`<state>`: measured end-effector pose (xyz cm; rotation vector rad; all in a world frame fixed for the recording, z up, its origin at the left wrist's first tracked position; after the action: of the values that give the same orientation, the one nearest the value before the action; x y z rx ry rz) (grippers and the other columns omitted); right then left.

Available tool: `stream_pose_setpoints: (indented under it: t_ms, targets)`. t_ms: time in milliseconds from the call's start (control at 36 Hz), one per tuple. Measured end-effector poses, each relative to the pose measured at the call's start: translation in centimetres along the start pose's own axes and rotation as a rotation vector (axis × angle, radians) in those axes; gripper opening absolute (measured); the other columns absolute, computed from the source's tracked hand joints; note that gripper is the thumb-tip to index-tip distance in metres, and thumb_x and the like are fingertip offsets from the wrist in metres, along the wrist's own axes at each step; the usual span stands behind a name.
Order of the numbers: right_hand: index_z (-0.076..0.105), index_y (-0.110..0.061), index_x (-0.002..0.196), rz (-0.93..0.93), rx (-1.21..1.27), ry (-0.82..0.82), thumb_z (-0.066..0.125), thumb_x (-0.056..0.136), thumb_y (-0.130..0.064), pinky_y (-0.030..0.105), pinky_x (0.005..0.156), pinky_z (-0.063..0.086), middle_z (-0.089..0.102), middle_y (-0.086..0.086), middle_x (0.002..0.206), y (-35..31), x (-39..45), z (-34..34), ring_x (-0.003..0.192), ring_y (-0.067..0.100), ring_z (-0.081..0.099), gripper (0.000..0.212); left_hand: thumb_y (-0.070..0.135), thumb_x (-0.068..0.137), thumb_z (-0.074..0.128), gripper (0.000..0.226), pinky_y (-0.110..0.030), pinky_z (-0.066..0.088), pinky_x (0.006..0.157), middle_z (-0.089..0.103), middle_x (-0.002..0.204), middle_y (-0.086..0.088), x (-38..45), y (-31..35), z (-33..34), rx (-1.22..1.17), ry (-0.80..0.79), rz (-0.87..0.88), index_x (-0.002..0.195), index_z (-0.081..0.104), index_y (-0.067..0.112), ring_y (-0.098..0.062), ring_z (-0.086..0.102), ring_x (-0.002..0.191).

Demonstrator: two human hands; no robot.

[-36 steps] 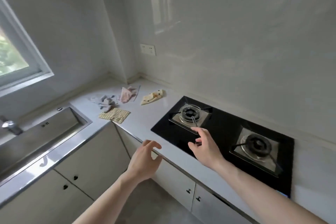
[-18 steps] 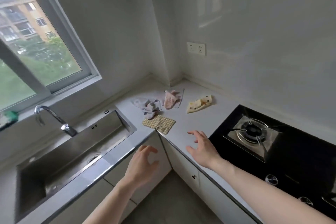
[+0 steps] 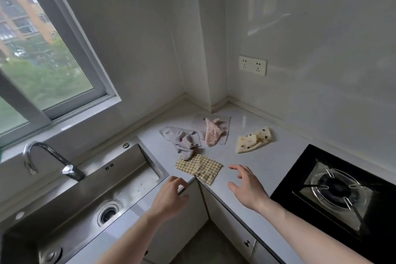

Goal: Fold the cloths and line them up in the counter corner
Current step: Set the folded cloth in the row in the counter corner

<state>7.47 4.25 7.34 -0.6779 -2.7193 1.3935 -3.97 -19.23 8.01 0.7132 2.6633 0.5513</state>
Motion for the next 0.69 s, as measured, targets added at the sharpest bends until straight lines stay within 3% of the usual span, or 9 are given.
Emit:
stream_pose_setpoints:
  t_ms: [111, 250, 528, 694]
  targets:
    - [0.047, -0.028, 0.140, 0.069, -0.001, 0.045, 0.061, 0.095, -0.026, 0.023, 0.101, 0.040, 0.044, -0.009, 0.141, 0.6, 1.7, 0.8, 0.126, 0.012, 0.048, 0.047, 0.027, 0.089, 0.063, 0.026, -0.021, 0.040, 0.089, 0.051, 0.124, 0.009, 4.6, -1.1, 0.1, 0.064, -0.082, 0.083, 0.115, 0.064, 0.029, -0.012, 0.056, 0.114]
    - [0.047, -0.029, 0.139, 0.195, 0.021, 0.124, 0.060, 0.097, -0.025, 0.020, 0.101, 0.037, 0.044, -0.011, 0.143, 1.5, 3.7, 2.6, 0.127, 0.009, 0.047, 0.045, 0.026, 0.090, 0.061, 0.024, -0.018, 0.033, 0.083, 0.047, 0.115, 0.011, 10.2, -3.1, 0.9, 0.096, -0.176, 0.204, 0.113, 0.065, 0.030, -0.014, 0.055, 0.114]
    - [0.047, -0.029, 0.140, 0.366, -0.052, 0.169, 0.060, 0.096, -0.026, 0.018, 0.099, 0.036, 0.044, -0.013, 0.140, 2.4, 7.8, 8.5, 0.124, 0.005, 0.045, 0.045, 0.026, 0.087, 0.062, 0.024, -0.028, 0.040, 0.106, 0.054, 0.131, 0.006, 19.3, -8.5, 4.4, 0.202, -0.382, 0.360, 0.109, 0.071, 0.028, -0.015, 0.053, 0.122]
    - [0.044, -0.032, 0.141, 0.399, -0.079, 0.161, 0.058, 0.097, -0.029, 0.022, 0.103, 0.039, 0.042, -0.014, 0.142, 3.4, 10.6, 10.2, 0.128, 0.008, 0.045, 0.046, 0.026, 0.087, 0.058, 0.032, -0.033, 0.044, 0.101, 0.051, 0.136, 0.007, 23.5, -7.0, 5.5, 0.191, -0.368, 0.407, 0.117, 0.064, 0.031, -0.020, 0.054, 0.123]
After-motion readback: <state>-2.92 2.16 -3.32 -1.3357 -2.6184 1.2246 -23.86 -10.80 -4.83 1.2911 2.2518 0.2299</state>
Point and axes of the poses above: each hand's wrist, its own x-axis towards the middle knuckle, its own z-axis out of the palm, y = z × x, the point moved 5 cm from there along x, towards the middle knuckle
